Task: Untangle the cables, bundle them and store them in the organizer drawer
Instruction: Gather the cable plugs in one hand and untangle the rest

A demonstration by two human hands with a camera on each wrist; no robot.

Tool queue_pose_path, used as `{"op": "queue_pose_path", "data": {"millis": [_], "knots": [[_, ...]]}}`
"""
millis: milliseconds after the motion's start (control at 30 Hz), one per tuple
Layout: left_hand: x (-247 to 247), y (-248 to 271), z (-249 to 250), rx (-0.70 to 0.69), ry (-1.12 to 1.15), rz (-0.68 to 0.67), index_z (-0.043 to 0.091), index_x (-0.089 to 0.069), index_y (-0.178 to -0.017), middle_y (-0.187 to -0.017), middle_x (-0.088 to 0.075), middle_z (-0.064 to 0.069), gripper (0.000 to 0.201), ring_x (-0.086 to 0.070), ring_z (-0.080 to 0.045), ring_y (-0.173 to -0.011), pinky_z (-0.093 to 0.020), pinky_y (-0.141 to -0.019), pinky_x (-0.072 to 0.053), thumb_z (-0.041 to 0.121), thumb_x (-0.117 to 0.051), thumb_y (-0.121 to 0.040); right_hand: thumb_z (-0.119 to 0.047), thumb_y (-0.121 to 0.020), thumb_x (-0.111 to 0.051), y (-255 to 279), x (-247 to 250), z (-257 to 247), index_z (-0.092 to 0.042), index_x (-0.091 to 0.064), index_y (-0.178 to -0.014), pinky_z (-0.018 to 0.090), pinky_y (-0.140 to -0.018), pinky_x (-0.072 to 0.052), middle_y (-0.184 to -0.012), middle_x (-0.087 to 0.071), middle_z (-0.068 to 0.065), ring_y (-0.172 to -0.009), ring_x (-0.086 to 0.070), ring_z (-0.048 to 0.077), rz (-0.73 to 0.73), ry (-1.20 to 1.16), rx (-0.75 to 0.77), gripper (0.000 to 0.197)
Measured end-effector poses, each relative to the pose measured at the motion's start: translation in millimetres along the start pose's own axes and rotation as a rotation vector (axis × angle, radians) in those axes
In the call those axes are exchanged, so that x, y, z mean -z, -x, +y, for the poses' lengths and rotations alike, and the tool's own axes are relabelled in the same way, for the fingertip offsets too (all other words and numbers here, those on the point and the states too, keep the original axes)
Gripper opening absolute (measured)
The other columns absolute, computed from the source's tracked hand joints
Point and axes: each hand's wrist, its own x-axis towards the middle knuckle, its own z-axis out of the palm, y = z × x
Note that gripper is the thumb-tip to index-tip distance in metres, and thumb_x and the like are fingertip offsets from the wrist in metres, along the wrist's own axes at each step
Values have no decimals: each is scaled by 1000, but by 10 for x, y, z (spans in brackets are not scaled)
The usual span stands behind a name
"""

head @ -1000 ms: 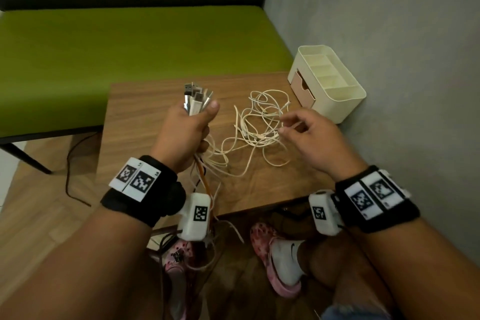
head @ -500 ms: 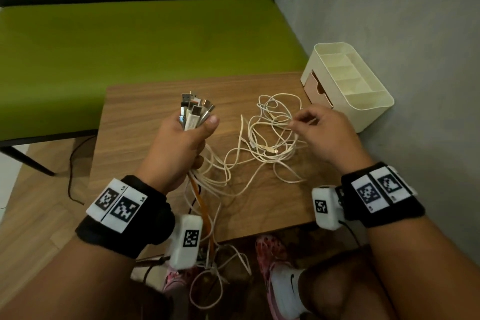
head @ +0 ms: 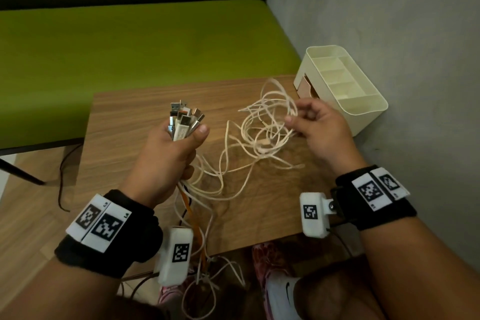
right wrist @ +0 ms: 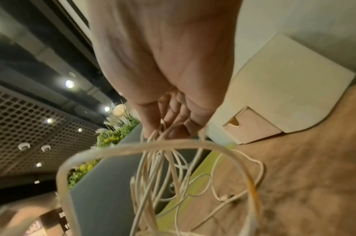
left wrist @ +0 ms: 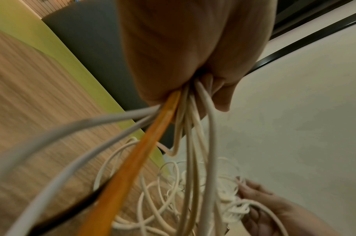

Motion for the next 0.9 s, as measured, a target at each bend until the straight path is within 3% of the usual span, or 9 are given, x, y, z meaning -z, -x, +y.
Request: {"op": "queue_pose_path", "data": {"millis": [133, 233, 300, 367, 433, 533, 667, 800, 900], "knots": [[36, -12, 7, 4, 24, 11, 22, -51, -80, -61, -28, 5, 18, -22, -7, -44, -18, -41, -21, 16, -61, -94, 3, -85, -70, 18, 40, -112, -23, -64, -91, 27, -68, -58, -78, -71, -9, -75, -68, 10, 129, -114, 160, 28], [76, -33, 33, -14, 20, 44, 21, -48, -82, -62, -26, 3, 18, -22, -7, -44, -18, -40, -22, 16, -61, -94, 1, -85, -71, 23, 103, -133, -21, -62, -82, 35, -74, -59, -84, -69, 4, -80, -67, 22, 225, -158, 164, 24], [150, -49, 77, -26, 34, 82, 21, -47, -83, -62, -25, 4, 19, -21, -7, -43, -17, -40, -21, 15, -59, -95, -6, -86, -73, 6, 157, -88, -27, -64, -79, 41, -81, -59, -88, -71, 4, -85, -69, 24, 236, -40, 120, 23], [239, -60, 123, -29, 52, 109, 23, -46, -80, -64, -25, 3, 21, -21, -6, -44, -17, -40, -19, 15, -58, -96, -16, -86, -74, 10, 181, -25, -29, -66, -81, 40, -87, -57, -91, -71, -5, -89, -69, 15, 157, 204, 30, 16], [296, -55, 155, -28, 65, 116, 24, -45, -79, -65, -24, 3, 23, -20, -6, -45, -16, -40, -19, 16, -56, -98, -21, -86, -74, 49, 155, -2, -31, -67, -94, 33, -92, -52, -101, -68, -14, -98, -64, 7, 58, 371, -36, 15], [273, 10, 179, -35, 76, 78, 24, -42, -77, -61, -24, 5, 26, -19, -7, -44, -16, -39, -20, 15, -53, -99, -29, -87, -71, 119, 75, -97, -28, -59, -127, 33, -101, -43, -131, -57, -6, -121, -53, 13, -54, 569, -52, 41], [89, 158, 237, -65, 93, 19, 21, -41, -77, -59, -26, 6, 26, -21, -6, -43, -17, -39, -22, 13, -54, -98, -33, -90, -67, 269, -19, -240, -27, -47, -142, 26, -99, -32, -146, -42, -2, -133, -44, 18, -144, 741, 27, 56], [-115, 297, 398, -99, 132, -49, 21, -43, -81, -61, -26, 5, 21, -22, -6, -43, -16, -39, -24, 13, -54, -98, -31, -91, -66, 497, -11, -433, -31, -47, -143, 21, -106, -26, -150, -40, -7, -137, -38, 10, -183, 721, 122, 55], [-283, 439, 689, -158, 198, -118, 21, -42, -83, -61, -29, 7, 20, -23, -6, -45, -16, -39, -25, 15, -54, -98, -37, -85, -71, 750, 113, -628, -43, -51, -139, 35, -117, -31, -149, -44, -20, -139, -36, 1, -341, 377, 180, 58]]}}
